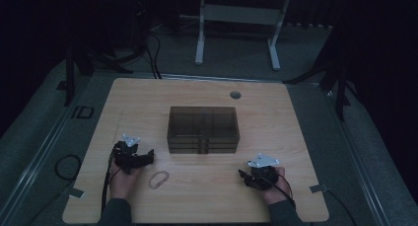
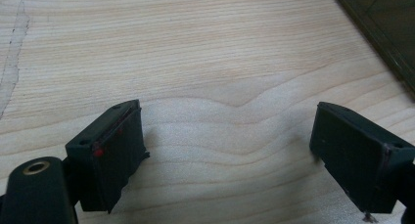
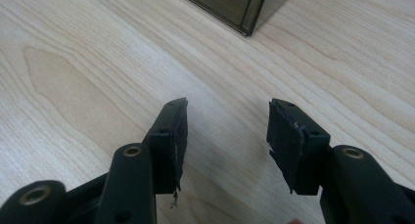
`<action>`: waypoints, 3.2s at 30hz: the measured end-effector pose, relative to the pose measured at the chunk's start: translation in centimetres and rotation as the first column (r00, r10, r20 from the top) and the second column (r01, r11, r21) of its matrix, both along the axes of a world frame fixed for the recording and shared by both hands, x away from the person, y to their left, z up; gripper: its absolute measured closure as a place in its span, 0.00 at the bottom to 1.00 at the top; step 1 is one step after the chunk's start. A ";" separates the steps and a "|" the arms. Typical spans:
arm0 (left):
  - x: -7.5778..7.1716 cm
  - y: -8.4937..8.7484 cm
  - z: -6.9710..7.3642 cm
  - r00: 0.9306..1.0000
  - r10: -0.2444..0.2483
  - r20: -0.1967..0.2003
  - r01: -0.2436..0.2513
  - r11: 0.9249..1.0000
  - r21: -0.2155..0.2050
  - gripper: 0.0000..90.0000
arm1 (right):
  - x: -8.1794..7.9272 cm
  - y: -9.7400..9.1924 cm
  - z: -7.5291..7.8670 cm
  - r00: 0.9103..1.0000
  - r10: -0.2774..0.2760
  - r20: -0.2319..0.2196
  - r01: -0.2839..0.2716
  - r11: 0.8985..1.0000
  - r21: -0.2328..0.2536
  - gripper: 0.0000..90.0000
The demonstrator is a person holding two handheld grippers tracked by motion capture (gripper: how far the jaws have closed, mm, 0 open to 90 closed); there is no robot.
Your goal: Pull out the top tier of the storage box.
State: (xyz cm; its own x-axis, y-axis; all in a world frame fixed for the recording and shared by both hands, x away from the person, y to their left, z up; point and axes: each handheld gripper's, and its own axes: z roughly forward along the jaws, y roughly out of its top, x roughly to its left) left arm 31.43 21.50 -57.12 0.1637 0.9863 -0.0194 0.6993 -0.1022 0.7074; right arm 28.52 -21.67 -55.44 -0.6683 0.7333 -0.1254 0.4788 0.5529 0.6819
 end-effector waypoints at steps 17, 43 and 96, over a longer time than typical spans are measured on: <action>0.0 0.0 0.0 1.000 0.000 0.000 0.000 1.000 0.000 0.14 | -0.8 1.6 2.0 0.998 0.043 0.055 -0.036 0.992 -0.124 0.67; 0.0 0.0 0.0 1.000 0.000 0.000 0.000 1.000 0.000 0.15 | -1.3 5.5 4.2 0.966 0.132 0.224 -0.054 0.944 -0.326 0.71; -0.1 -0.1 0.0 1.000 0.005 0.001 -0.005 1.000 0.000 0.15 | -1.7 11.2 4.5 0.897 0.229 0.379 -0.030 0.885 -0.465 0.74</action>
